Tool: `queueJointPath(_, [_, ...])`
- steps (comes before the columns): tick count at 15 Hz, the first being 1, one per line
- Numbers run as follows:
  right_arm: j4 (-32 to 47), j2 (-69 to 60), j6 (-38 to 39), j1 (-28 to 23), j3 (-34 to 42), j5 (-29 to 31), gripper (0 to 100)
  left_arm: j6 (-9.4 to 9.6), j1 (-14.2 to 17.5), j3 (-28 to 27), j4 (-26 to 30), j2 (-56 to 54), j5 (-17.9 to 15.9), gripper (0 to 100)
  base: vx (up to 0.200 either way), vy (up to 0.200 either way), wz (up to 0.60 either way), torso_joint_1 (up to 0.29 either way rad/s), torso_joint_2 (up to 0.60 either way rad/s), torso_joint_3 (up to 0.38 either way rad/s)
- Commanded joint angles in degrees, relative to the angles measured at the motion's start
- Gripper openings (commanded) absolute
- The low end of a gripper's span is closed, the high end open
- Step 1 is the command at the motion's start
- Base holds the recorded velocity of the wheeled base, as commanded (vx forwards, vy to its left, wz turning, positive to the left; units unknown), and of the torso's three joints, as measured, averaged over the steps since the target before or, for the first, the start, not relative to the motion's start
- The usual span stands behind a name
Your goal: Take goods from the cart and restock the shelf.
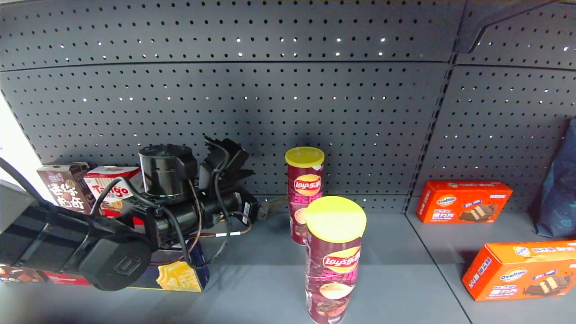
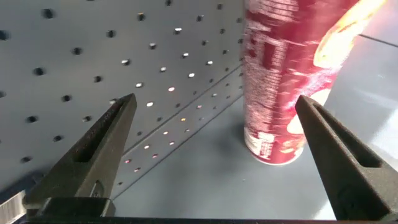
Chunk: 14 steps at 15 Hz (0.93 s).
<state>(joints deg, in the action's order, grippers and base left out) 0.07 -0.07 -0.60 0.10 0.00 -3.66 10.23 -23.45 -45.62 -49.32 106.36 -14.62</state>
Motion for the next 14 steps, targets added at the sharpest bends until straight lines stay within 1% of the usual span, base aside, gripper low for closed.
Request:
queueJointPath(1, [0.0, 0.1, 0.0, 0.0, 0.0, 0.0, 100, 0.06, -0.1, 0.0, -0.1, -0.2, 0.4, 100, 0.0, 0.0, 0.0, 0.0, 0.0, 0.0])
queueJointPath(2, [0.0, 0.1, 0.0, 0.0, 0.0, 0.0, 100, 0.06, -0.1, 0.1, 0.0, -0.1, 1.2, 100, 0.0, 0.0, 0.0, 0.0, 0.0, 0.0])
queueJointPath(3, [0.0, 0.1, 0.1, 0.0, 0.0, 0.0, 100, 0.23, -0.2, 0.0, 1.9, -0.1, 2.3, 100, 0.0, 0.0, 0.0, 0.0, 0.0, 0.0])
queueJointPath(4, [0.0, 0.1, 0.0, 0.0, 0.0, 0.0, 100, 0.32, -0.3, 0.0, 2.1, -0.1, 2.4, 100, 0.0, 0.0, 0.0, 0.0, 0.0, 0.0])
queueJointPath(5, [0.0, 0.1, 0.0, 0.0, 0.0, 0.0, 100, 1.02, -0.3, 0.1, 2.2, -0.1, 2.5, 100, 0.0, 0.0, 0.0, 0.0, 0.0, 0.0])
queueJointPath(7, [0.0, 0.1, 0.0, 0.0, 0.0, 0.0, 100, 3.4, -0.4, 0.2, 2.3, 0.2, 3.4, 100, 0.0, 0.0, 0.0, 0.0, 0.0, 0.0])
queueJointPath(10, [0.0, 0.1, 0.0, 0.0, 0.0, 0.0, 100, 3.4, -0.9, 0.2, 2.4, 1.4, 3.5, 100, 0.0, 0.0, 0.0, 0.0, 0.0, 0.0])
queueJointPath(11, [0.0, 0.1, 0.0, 0.0, 0.0, 0.0, 100, 3.4, -1.0, 0.1, 2.4, 1.8, 4.2, 100, 0.0, 0.0, 0.0, 0.0, 0.0, 0.0])
queueJointPath(14, [0.0, 0.1, 0.0, 0.0, 0.0, 0.0, 100, 3.48, -1.2, 0.1, 2.3, 3.1, 4.5, 100, 0.0, 0.0, 0.0, 0.0, 0.0, 0.0])
